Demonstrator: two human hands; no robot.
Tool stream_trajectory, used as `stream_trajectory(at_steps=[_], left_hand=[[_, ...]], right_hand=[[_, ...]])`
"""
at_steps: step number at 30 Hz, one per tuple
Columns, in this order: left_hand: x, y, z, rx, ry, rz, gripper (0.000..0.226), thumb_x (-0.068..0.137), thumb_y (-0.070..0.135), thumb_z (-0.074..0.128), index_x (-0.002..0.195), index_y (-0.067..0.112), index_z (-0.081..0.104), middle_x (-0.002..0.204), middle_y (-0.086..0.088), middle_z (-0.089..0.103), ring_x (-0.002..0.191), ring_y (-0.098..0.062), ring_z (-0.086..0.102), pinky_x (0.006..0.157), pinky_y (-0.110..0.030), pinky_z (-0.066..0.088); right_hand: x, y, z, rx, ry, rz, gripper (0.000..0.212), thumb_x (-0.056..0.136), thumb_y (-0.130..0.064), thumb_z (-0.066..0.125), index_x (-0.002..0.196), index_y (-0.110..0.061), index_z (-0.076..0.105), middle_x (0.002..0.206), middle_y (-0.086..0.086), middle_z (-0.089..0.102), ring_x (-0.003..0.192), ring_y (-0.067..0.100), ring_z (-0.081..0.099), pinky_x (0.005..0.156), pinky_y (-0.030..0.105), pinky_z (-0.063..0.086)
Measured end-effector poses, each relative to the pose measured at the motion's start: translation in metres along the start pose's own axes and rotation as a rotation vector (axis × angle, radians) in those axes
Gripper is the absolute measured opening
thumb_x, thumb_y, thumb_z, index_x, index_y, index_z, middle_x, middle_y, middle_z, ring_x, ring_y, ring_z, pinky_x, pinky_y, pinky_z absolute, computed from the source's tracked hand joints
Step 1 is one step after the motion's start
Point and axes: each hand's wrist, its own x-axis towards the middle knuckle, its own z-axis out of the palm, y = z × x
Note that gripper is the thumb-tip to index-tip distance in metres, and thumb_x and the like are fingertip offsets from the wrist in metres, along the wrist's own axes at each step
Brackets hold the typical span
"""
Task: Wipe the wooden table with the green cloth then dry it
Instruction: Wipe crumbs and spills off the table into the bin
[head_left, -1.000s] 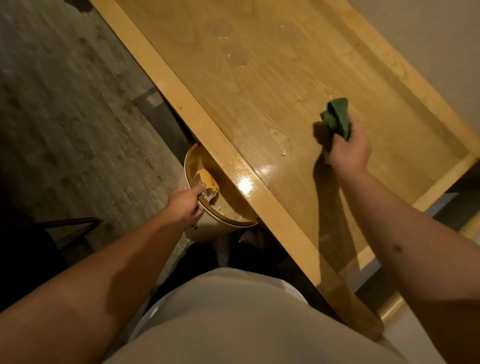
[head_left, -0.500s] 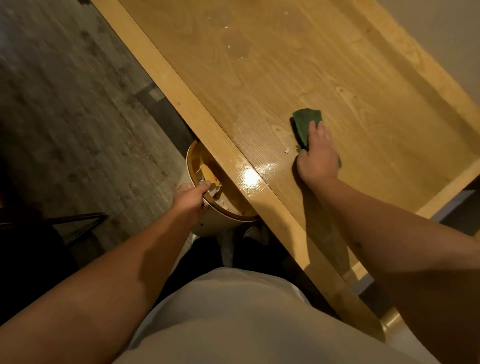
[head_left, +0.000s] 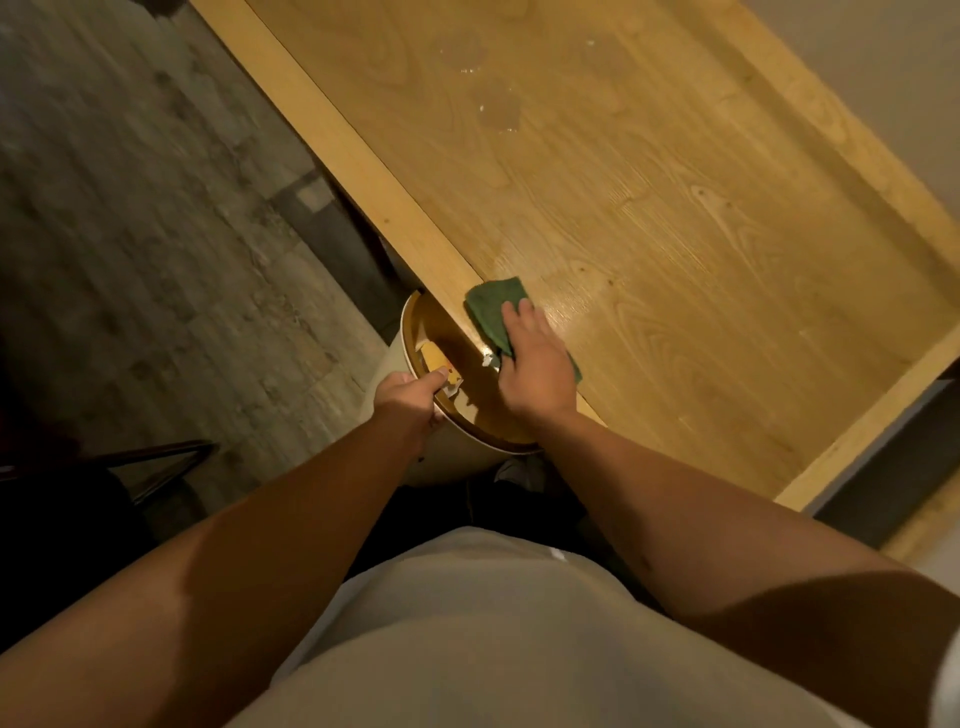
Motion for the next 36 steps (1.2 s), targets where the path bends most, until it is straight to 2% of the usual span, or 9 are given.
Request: stream_trajectory(at_steps=[3, 13, 19, 22, 25, 27, 31, 33, 36], left_hand=[[0.002, 0.003, -0.008, -0.017, -0.043, 0.009, 0.023, 0.088, 0.014, 0.074, 0.098, -0.001, 0.06, 0.075, -0.02, 0.061, 0.057, -0.026, 0.057, 0.06, -0.033, 0.048], [0.012, 0.025, -0.01, -0.011, 0.01, -0.033, 0.026, 0.091, 0.003, 0.056, 0.075, 0.015, 0.041, 0.06, -0.006, 0.038, 0.044, -0.014, 0.037, 0.045, -0.023, 0.027], [0.01, 0.026, -0.011, 0.076, 0.031, 0.019, 0.026, 0.089, 0.014, 0.069, 0.075, 0.003, 0.05, 0.058, -0.018, 0.049, 0.038, -0.02, 0.045, 0.037, -0.023, 0.038], [0.01, 0.027, -0.008, 0.059, 0.052, -0.015, 0.033, 0.087, 0.022, 0.072, 0.099, -0.007, 0.063, 0.087, -0.032, 0.067, 0.074, -0.036, 0.064, 0.074, -0.051, 0.057], [0.007, 0.031, -0.004, 0.044, 0.118, -0.013, 0.02, 0.089, 0.02, 0.071, 0.087, 0.004, 0.059, 0.078, -0.024, 0.067, 0.065, -0.03, 0.065, 0.065, -0.044, 0.057], [0.006, 0.033, -0.001, 0.03, 0.151, -0.021, 0.021, 0.089, 0.019, 0.071, 0.081, 0.011, 0.054, 0.069, -0.015, 0.065, 0.051, -0.021, 0.062, 0.05, -0.033, 0.048], [0.005, 0.036, 0.002, 0.007, 0.153, -0.039, 0.014, 0.09, 0.016, 0.07, 0.088, 0.01, 0.058, 0.067, -0.011, 0.072, 0.055, -0.02, 0.068, 0.055, -0.034, 0.053], [0.005, 0.036, 0.004, 0.0, 0.181, -0.025, 0.015, 0.089, 0.015, 0.071, 0.086, 0.011, 0.057, 0.067, -0.012, 0.072, 0.054, -0.02, 0.07, 0.054, -0.035, 0.055], [0.004, 0.035, 0.006, 0.029, 0.215, -0.006, 0.015, 0.087, 0.014, 0.071, 0.086, 0.012, 0.057, 0.066, -0.012, 0.073, 0.056, -0.022, 0.071, 0.057, -0.037, 0.057]], right_hand=[[-0.014, -0.021, 0.016, 0.083, -0.051, -0.032, 0.064, 0.092, -0.001, 0.05, 0.153, -0.016, 0.035, 0.161, 0.009, 0.029, 0.15, 0.026, 0.021, 0.114, 0.024, 0.005], [-0.007, -0.027, -0.011, 0.105, -0.334, -0.182, 0.056, 0.091, 0.003, 0.052, 0.144, -0.014, 0.05, 0.148, 0.012, 0.049, 0.138, 0.027, 0.045, 0.114, 0.029, 0.03], [0.021, -0.031, -0.037, 0.748, -0.308, 0.29, 0.044, 0.096, -0.004, 0.053, 0.126, -0.034, 0.065, 0.119, -0.006, 0.067, 0.108, 0.016, 0.065, 0.095, 0.032, 0.052], [0.053, 0.001, -0.083, 0.981, -0.148, 0.441, 0.043, 0.099, -0.006, 0.05, 0.12, -0.041, 0.064, 0.106, 0.001, 0.072, 0.076, 0.01, 0.072, 0.06, 0.024, 0.056], [0.094, 0.056, -0.138, 0.697, 0.182, 0.356, 0.05, 0.095, 0.002, 0.05, 0.139, -0.022, 0.056, 0.107, 0.005, 0.072, 0.078, 0.0, 0.067, 0.059, 0.008, 0.048], [0.117, 0.099, -0.168, 0.4, 0.259, 0.299, 0.053, 0.097, -0.003, 0.051, 0.147, -0.019, 0.047, 0.135, 0.009, 0.06, 0.116, 0.014, 0.06, 0.096, 0.015, 0.046], [0.14, 0.15, -0.168, -0.082, 0.0, 0.229, 0.067, 0.099, -0.032, 0.051, 0.155, -0.015, 0.019, 0.163, 0.012, 0.016, 0.149, 0.039, 0.016, 0.116, 0.052, 0.023], [0.141, 0.151, -0.156, -0.223, -0.012, 0.166, 0.086, 0.095, -0.046, 0.054, 0.158, -0.013, 0.005, 0.167, 0.01, 0.0, 0.152, 0.033, -0.001, 0.119, 0.055, 0.01], [0.145, 0.145, -0.149, -0.263, -0.003, 0.078, 0.092, 0.092, -0.052, 0.055, 0.157, -0.011, 0.005, 0.166, 0.013, 0.001, 0.152, 0.033, 0.0, 0.12, 0.053, 0.011]])
